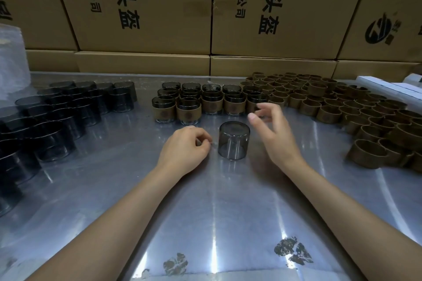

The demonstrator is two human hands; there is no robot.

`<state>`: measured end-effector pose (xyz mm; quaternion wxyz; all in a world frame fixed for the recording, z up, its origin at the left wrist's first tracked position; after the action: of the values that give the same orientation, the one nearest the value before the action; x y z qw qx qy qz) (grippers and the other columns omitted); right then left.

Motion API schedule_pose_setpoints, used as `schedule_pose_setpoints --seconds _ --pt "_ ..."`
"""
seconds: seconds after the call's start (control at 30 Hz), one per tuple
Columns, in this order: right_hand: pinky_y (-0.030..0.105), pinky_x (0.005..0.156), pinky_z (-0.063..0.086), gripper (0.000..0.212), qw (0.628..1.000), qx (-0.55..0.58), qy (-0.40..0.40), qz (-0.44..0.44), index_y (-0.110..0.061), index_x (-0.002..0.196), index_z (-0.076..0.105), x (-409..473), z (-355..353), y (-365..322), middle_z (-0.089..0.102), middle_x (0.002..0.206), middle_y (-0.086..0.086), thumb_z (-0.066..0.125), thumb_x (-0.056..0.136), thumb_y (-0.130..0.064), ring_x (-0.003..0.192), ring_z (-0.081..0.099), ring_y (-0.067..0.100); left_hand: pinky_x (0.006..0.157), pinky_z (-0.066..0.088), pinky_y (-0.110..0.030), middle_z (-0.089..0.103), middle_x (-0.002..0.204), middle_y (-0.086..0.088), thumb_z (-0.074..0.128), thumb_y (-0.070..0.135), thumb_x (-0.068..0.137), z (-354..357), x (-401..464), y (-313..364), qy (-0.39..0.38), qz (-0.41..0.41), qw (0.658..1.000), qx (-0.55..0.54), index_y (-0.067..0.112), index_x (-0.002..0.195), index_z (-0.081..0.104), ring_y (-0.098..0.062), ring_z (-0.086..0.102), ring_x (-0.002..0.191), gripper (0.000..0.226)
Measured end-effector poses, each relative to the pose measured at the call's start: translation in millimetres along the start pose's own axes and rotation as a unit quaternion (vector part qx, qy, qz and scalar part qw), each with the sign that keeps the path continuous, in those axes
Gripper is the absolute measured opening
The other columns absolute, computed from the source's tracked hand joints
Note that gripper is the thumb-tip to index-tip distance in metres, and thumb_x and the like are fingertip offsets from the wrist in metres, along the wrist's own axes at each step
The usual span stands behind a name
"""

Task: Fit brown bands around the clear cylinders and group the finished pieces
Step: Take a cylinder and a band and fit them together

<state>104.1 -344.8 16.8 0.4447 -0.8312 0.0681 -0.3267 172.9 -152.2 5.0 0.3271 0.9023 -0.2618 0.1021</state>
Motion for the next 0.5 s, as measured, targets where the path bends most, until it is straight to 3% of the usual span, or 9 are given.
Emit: schedule_pose_setpoints --seconds 0.07,0.13,0.3,0.5 --pt "0.027 0.090 0.032 0.042 0.983 -0.177 0.047 0.009 -0.020 0.126 0.050 6 -16 9 0.051 0.126 -0.001 0.056 0.091 -0.042 0.125 0.036 0.018 0.080 0.049 -0.032 0.060 0.099 0.008 0.054 0.021 0.090 0 2 -4 -0.002 -0.005 1.000 0.002 0.030 0.093 0.070 -0.012 0.058 0.093 0.018" --pt "0.035 0.095 0.033 0.040 0.950 -0.305 0.036 0.051 -0.019 0.127 0.051 11 -26 24 0.047 0.131 0.005 0.053 0.092 -0.038 0.128 0.030 0.024 0.084 0.047 -0.030 0.058 0.105 0.007 0.054 0.021 0.090 1 4 -7 -0.011 -0.002 1.000 0.013 0.028 0.099 0.070 -0.013 0.054 0.100 0.020" --pt "0.042 0.097 0.038 0.042 0.899 -0.413 -0.012 0.146 -0.008 0.122 0.052 28 -34 54 0.047 0.129 0.016 0.048 0.093 -0.038 0.123 0.038 0.034 0.088 0.042 -0.030 0.054 0.110 0.004 0.053 0.022 0.091 6 6 -9 -0.027 0.016 0.999 0.030 0.026 0.110 0.067 -0.018 0.047 0.109 0.024" --pt "0.043 0.090 0.041 0.042 0.866 -0.479 0.015 0.142 -0.007 0.124 0.050 60 -34 69 0.046 0.128 0.016 0.044 0.094 -0.035 0.118 0.043 0.035 0.084 0.036 -0.025 0.051 0.108 0.006 0.053 0.025 0.092 9 6 -10 -0.023 0.030 0.999 0.039 0.026 0.113 0.064 -0.018 0.045 0.109 0.024"
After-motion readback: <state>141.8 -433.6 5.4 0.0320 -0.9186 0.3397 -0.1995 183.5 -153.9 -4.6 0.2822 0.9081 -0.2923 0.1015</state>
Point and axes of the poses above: each hand's wrist, its own x-axis towards the middle knuckle, its own z-axis out of the palm, y = z × x, the point moved 4 cm from there along x, towards the middle knuckle
